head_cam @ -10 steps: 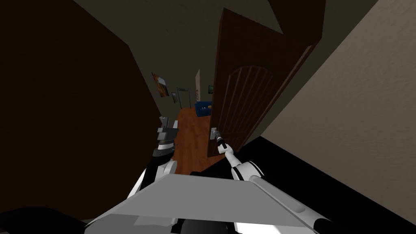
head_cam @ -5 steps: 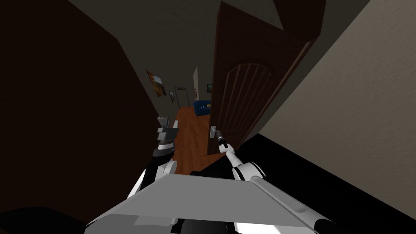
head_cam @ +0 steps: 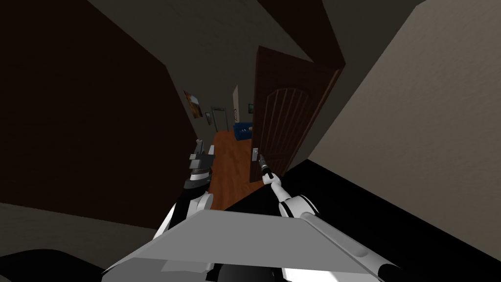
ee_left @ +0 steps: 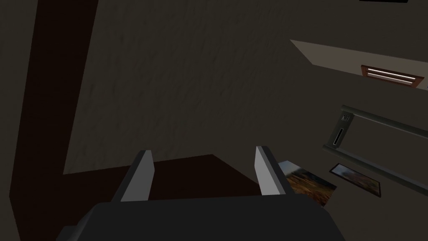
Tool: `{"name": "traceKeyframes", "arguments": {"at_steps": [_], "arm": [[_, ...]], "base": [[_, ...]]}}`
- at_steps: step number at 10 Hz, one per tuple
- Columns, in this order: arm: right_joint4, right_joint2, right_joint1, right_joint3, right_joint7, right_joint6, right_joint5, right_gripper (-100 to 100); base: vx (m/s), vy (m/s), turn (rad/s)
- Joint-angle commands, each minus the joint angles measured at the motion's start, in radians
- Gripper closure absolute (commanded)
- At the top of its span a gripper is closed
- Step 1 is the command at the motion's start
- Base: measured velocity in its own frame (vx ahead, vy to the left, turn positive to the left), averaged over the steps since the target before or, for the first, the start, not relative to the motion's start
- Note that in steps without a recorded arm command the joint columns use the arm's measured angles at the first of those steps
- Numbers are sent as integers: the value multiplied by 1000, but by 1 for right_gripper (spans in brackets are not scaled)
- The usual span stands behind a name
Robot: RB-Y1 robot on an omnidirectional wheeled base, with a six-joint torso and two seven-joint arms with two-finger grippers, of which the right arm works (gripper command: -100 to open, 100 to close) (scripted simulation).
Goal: Push the door open
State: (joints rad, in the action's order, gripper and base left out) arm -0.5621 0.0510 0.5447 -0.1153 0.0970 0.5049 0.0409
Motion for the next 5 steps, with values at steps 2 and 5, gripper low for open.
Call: {"name": "traceKeyframes", "arguments": {"at_steps": [2, 5], "arm": [[0, -5, 0, -3, 4, 1, 0, -100], [1, 8, -4, 2, 1, 9, 1, -100]], "base": [[-138, -9, -6], [142, 41, 20]]}}
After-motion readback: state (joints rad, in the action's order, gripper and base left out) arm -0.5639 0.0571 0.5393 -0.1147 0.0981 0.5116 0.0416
